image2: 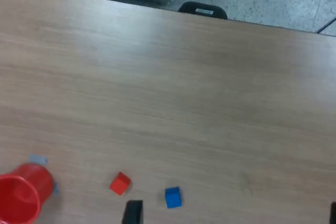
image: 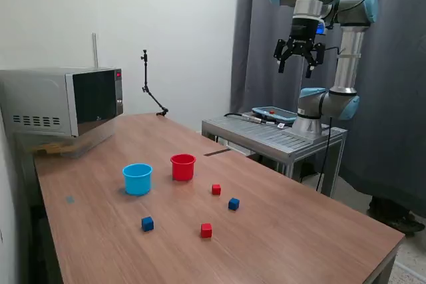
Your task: Place red objects in the red bin, and blue objects in the blue bin.
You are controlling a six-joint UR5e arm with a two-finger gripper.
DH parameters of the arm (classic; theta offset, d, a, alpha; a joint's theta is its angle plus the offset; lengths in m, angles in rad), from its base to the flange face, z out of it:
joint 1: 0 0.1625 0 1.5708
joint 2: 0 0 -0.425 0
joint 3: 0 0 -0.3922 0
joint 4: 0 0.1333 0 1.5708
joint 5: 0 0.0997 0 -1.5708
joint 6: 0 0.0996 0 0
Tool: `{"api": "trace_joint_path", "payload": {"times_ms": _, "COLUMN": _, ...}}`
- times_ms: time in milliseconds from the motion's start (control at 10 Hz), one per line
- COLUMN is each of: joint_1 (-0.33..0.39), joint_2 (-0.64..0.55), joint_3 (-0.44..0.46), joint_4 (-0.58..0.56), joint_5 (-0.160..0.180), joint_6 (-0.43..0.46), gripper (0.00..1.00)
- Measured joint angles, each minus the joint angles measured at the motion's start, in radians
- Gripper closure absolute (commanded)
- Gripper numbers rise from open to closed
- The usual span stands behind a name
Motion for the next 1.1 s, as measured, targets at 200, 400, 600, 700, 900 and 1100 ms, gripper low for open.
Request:
{"api": "trace_joint_path", "payload": {"times_ms": 200, "joint_1": 0.0, "joint_2": 0.018, "joint_3": 0.001, "joint_4": -0.026, "joint_5": -0.004, "joint_6": 0.0, "gripper": 0.0}}
{"api": "trace_joint_path", "payload": {"times_ms": 400, "joint_1": -0.002, "joint_2": 0.062, "joint_3": -0.002, "joint_4": -0.089, "joint_5": -0.014, "joint_6": -0.003, "gripper": 0.0}}
{"api": "trace_joint_path", "payload": {"times_ms": 600, "joint_1": -0.008, "joint_2": 0.134, "joint_3": -0.03, "joint_4": -0.15, "joint_5": -0.036, "joint_6": -0.033, "gripper": 0.0}}
{"api": "trace_joint_path", "payload": {"times_ms": 700, "joint_1": -0.011, "joint_2": 0.182, "joint_3": -0.061, "joint_4": -0.191, "joint_5": -0.042, "joint_6": -0.061, "gripper": 0.0}}
{"api": "trace_joint_path", "payload": {"times_ms": 900, "joint_1": -0.014, "joint_2": 0.282, "joint_3": -0.132, "joint_4": -0.258, "joint_5": -0.046, "joint_6": -0.122, "gripper": 0.0}}
{"api": "trace_joint_path", "payload": {"times_ms": 1100, "joint_1": -0.02, "joint_2": 0.367, "joint_3": -0.193, "joint_4": -0.337, "joint_5": -0.053, "joint_6": -0.156, "gripper": 0.0}}
